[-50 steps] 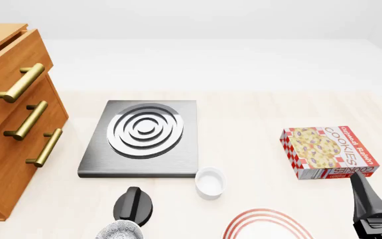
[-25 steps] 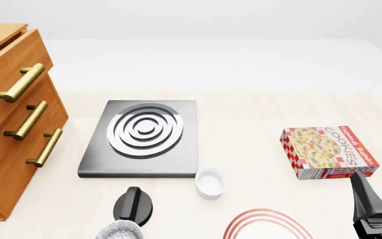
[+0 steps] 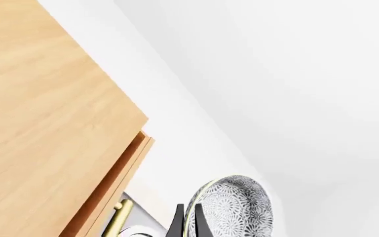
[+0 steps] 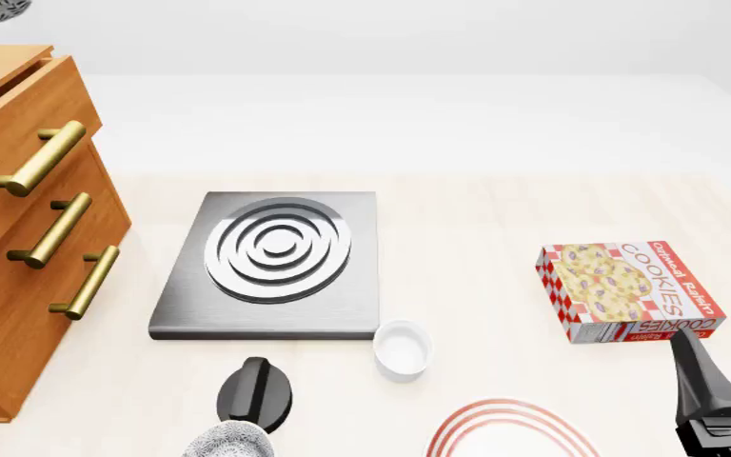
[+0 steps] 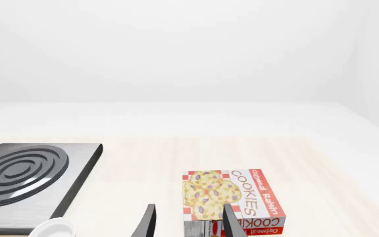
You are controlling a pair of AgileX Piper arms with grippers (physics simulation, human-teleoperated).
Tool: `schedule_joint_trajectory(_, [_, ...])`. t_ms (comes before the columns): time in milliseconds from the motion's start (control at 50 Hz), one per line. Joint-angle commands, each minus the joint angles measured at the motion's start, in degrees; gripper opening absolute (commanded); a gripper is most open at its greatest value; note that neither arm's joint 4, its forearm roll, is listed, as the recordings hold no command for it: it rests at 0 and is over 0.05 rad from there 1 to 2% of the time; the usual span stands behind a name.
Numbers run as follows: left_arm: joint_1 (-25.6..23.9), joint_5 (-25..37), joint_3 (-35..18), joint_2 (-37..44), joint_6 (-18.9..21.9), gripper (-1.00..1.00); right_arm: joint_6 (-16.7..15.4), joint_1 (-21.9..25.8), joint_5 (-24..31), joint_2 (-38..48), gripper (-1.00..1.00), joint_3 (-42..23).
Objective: Pick the akita bowl on the wooden cabinet and place it on the plate.
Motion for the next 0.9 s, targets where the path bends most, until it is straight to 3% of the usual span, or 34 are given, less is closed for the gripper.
schedule_joint_trajectory(20, [-2.6,-0.4,-0.1,-0.1,0.4,-1.0,0.0,0.0,0.0,0.0,1.0,0.0])
schedule_joint_trajectory(900, [-16.8,-0.1,2.4,-0.2,1.3,-1.0,0.0,0.0,0.0,0.0,1.0,0.0])
